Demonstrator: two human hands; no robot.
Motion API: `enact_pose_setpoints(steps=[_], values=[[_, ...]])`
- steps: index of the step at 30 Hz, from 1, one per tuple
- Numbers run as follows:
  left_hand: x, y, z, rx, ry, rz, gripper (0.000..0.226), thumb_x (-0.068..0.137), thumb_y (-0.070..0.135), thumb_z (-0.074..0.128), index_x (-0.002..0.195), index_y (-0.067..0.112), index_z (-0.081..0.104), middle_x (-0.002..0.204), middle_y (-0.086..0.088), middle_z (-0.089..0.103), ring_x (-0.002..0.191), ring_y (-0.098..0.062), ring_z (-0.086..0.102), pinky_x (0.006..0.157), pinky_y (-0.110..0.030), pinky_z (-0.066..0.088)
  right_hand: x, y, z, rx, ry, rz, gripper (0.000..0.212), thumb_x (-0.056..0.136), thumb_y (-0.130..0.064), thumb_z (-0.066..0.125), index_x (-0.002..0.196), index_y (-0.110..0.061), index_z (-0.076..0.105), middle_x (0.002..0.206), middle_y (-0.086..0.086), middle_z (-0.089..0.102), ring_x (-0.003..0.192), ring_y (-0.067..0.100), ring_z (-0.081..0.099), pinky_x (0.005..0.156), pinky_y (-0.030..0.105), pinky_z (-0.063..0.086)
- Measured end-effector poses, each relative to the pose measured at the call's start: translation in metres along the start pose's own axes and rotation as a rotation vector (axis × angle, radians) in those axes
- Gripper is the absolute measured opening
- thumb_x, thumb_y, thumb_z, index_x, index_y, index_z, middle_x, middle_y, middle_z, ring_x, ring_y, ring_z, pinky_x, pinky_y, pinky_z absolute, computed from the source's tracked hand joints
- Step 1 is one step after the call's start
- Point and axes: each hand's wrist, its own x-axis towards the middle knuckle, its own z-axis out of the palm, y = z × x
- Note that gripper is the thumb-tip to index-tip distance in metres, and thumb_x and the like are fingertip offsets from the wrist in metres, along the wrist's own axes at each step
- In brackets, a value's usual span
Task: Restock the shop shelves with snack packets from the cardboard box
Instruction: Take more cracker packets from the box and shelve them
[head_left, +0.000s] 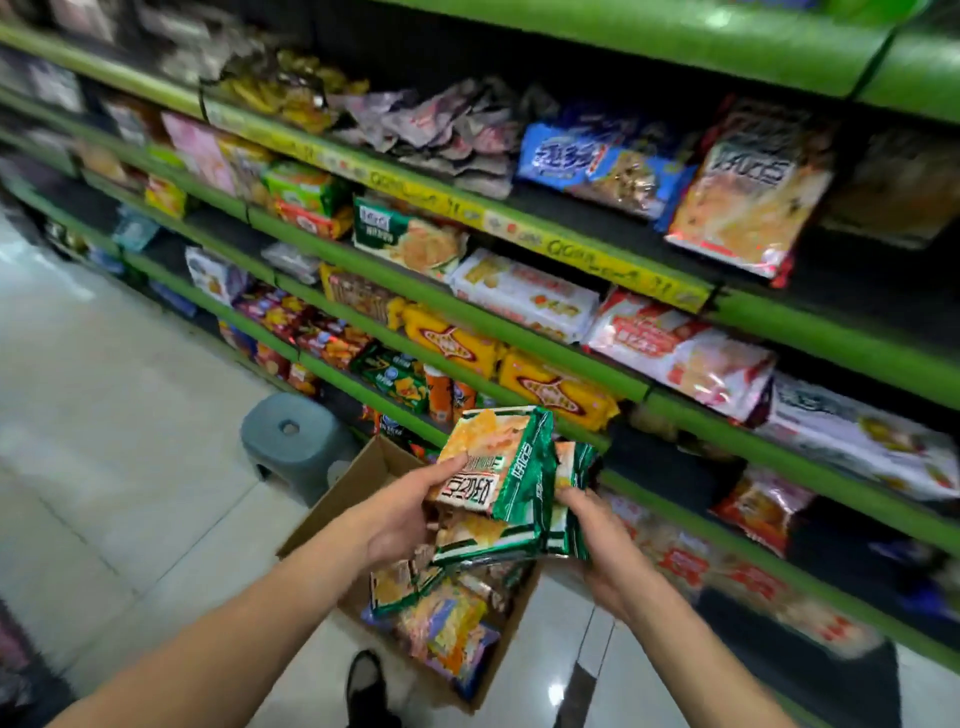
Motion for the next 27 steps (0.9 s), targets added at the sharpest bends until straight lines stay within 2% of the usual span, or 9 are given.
enact_pose_setpoints(steps=[2, 4, 7, 9, 14, 17, 20, 23, 27], values=[[-0.011, 0.002, 0.051, 0.007, -0.023, 0.029, 0.036, 0.069, 0.048, 0.076, 0.084, 0.016, 0.079, 0.096, -0.007, 0.076, 0.084, -0.022, 0.069, 0.087, -0.032, 0.051, -0.025, -0.014, -0.037, 0.036, -0.02, -0.028, 0.024, 0.097, -0.025, 0.052, 0.113, -0.014, 0.066, 0.101, 0.011, 0.076, 0.084, 0.026, 0.075, 0.058, 0.034, 0.058], [-0.019, 0.002, 0.1, -0.007, -0.048, 0.064, 0.036, 0.071, 0.044, 0.076, 0.093, 0.014, 0.078, 0.104, -0.011, 0.075, 0.088, -0.025, 0.07, 0.092, -0.038, 0.052, -0.051, -0.026, -0.075, 0.089, -0.013, -0.061, 0.023, 0.096, -0.027, 0.054, 0.112, -0.015, 0.066, 0.104, 0.012, 0.075, 0.087, 0.027, 0.074, 0.061, 0.037, 0.058], [-0.032, 0.006, 0.165, 0.008, -0.123, 0.115, 0.033, 0.073, 0.04, 0.078, 0.093, 0.014, 0.08, 0.106, -0.012, 0.075, 0.084, -0.025, 0.072, 0.076, -0.035, 0.057, -0.084, -0.047, -0.129, 0.145, -0.012, -0.13, 0.026, 0.095, -0.031, 0.057, 0.114, -0.017, 0.067, 0.113, 0.012, 0.073, 0.101, 0.031, 0.07, 0.067, 0.042, 0.059], [-0.042, 0.013, 0.201, 0.035, -0.14, 0.137, 0.03, 0.068, 0.039, 0.082, 0.087, 0.015, 0.081, 0.098, -0.008, 0.076, 0.076, -0.02, 0.07, 0.069, -0.029, 0.053, -0.104, -0.062, -0.159, 0.191, -0.024, -0.169, 0.029, 0.093, -0.033, 0.06, 0.116, -0.017, 0.067, 0.113, 0.012, 0.072, 0.099, 0.031, 0.071, 0.069, 0.045, 0.06], [-0.055, 0.041, 0.271, 0.071, -0.178, 0.195, 0.023, 0.072, 0.034, 0.077, 0.085, 0.015, 0.081, 0.096, -0.006, 0.076, 0.072, -0.018, 0.069, 0.06, -0.024, 0.055, -0.14, -0.1, -0.211, 0.317, -0.07, -0.24, 0.062, 0.079, -0.05, 0.073, 0.134, -0.026, 0.057, 0.134, 0.013, 0.06, 0.112, 0.039, 0.064, 0.086, 0.061, 0.054], [-0.06, 0.063, 0.3, 0.115, -0.206, 0.226, 0.023, 0.071, 0.034, 0.077, 0.086, 0.016, 0.081, 0.096, -0.006, 0.076, 0.067, -0.019, 0.069, 0.059, -0.025, 0.056, -0.15, -0.119, -0.226, 0.361, -0.11, -0.287, 0.05, 0.078, -0.053, 0.071, 0.122, -0.029, 0.067, 0.127, 0.01, 0.067, 0.113, 0.034, 0.066, 0.084, 0.056, 0.056], [-0.061, 0.084, 0.325, 0.173, -0.243, 0.307, 0.027, 0.074, 0.037, 0.079, 0.094, 0.019, 0.081, 0.1, -0.007, 0.077, 0.07, -0.02, 0.074, 0.061, -0.027, 0.058, -0.156, -0.134, -0.236, 0.449, -0.098, -0.319, 0.029, 0.091, -0.043, 0.063, 0.109, -0.024, 0.074, 0.117, 0.013, 0.071, 0.11, 0.034, 0.067, 0.081, 0.054, 0.057], [-0.054, 0.101, 0.349, 0.254, -0.253, 0.358, 0.026, 0.084, 0.042, 0.071, 0.102, 0.024, 0.079, 0.105, -0.006, 0.076, 0.075, -0.018, 0.075, 0.06, -0.025, 0.058, -0.157, -0.15, -0.247, 0.483, -0.089, -0.349, 0.031, 0.097, -0.038, 0.054, 0.116, -0.017, 0.069, 0.116, 0.015, 0.071, 0.109, 0.034, 0.067, 0.081, 0.052, 0.058], [-0.034, 0.122, 0.383, 0.313, -0.231, 0.389, 0.022, 0.089, 0.038, 0.065, 0.099, 0.021, 0.074, 0.097, -0.006, 0.077, 0.069, -0.017, 0.074, 0.054, -0.023, 0.056, -0.15, -0.17, -0.266, 0.508, -0.01, -0.401, 0.035, 0.099, -0.033, 0.051, 0.123, -0.011, 0.064, 0.117, 0.016, 0.071, 0.107, 0.033, 0.068, 0.074, 0.048, 0.06]])
